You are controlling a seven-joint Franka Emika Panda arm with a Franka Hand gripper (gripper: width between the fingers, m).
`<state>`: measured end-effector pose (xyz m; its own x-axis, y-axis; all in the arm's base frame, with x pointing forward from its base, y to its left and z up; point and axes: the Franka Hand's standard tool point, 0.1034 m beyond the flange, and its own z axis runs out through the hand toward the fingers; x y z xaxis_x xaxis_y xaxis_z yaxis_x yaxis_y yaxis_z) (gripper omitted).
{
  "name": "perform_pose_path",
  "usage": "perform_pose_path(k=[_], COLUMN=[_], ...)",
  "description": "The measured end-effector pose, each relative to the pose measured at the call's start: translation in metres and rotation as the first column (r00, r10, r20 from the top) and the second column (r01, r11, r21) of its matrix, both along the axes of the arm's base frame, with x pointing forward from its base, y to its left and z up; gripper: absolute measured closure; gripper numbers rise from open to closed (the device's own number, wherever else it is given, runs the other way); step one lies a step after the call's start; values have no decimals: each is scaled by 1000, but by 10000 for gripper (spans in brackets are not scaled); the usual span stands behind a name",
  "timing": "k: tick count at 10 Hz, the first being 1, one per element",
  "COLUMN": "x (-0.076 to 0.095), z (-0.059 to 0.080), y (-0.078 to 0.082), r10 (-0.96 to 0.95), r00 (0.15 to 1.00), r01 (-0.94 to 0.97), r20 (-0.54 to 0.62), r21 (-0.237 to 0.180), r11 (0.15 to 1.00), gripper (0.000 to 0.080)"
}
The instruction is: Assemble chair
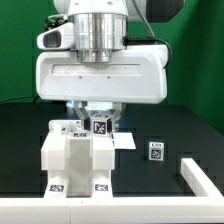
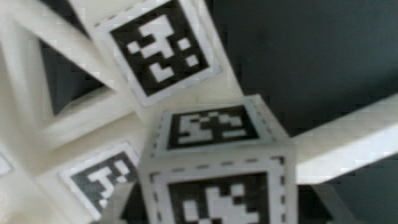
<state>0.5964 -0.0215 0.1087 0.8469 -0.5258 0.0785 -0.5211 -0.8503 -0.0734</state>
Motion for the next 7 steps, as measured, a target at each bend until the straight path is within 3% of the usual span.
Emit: perform_pose_path(k=[2,4,7], x=[-2,-4,-6], z=[0,-1,-1], y=[3,8,9], r10=[-232,-488,-672], r00=[972,871,734], r01=[233,491,679], r20=[-27,-61,-104], r21=[26,54,88], r11=[972,870,728], gripper=[518,517,517])
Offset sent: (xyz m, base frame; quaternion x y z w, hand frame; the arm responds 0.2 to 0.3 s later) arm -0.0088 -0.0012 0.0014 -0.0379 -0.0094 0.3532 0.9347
